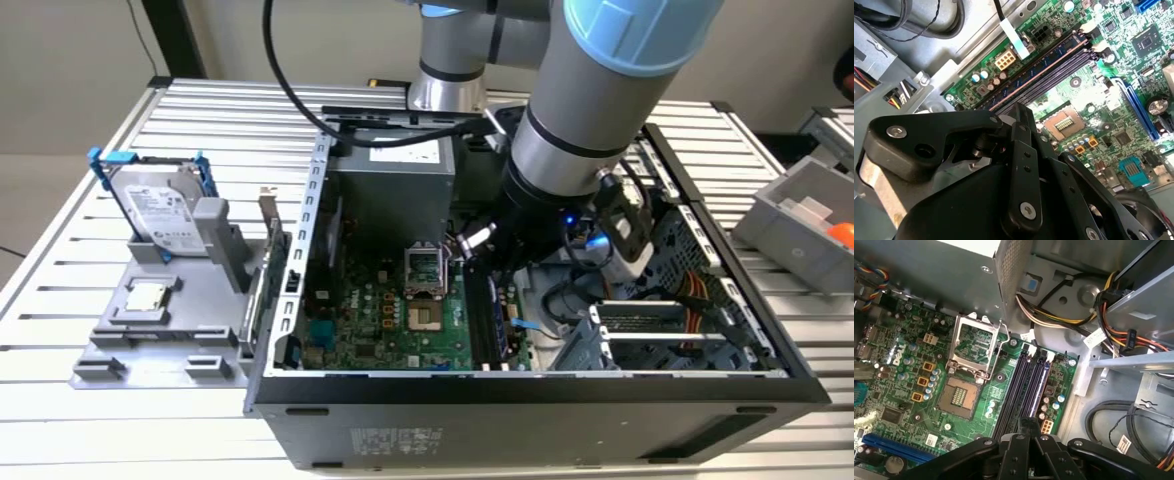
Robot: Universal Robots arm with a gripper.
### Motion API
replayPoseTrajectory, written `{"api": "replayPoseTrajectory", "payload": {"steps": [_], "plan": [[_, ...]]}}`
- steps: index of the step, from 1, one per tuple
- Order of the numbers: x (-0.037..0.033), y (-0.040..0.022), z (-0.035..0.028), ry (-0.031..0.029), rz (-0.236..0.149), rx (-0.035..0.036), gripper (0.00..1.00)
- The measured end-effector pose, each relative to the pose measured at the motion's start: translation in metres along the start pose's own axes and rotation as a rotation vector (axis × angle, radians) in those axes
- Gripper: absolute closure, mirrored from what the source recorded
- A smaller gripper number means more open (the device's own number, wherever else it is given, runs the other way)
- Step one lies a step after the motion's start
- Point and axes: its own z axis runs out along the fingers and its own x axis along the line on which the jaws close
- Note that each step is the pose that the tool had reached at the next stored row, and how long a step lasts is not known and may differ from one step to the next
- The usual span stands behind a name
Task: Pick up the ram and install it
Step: 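Press down the ram until it locks into place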
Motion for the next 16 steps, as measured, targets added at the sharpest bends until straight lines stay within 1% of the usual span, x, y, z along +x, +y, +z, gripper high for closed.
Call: {"api": "replayPoseTrajectory", "payload": {"steps": [7,9,13,16], "plan": [[0.0000,0.0000,-0.0002,0.0047,-0.045,0.0001,1.00],[-0.0009,-0.0003,-0.0003,0.0064,-0.059,0.0001,1.00],[-0.0022,-0.0007,-0.0004,0.0114,-0.106,0.0002,1.00],[-0.0023,-0.0007,-0.0003,0.0161,-0.152,0.0001,1.00]]}}
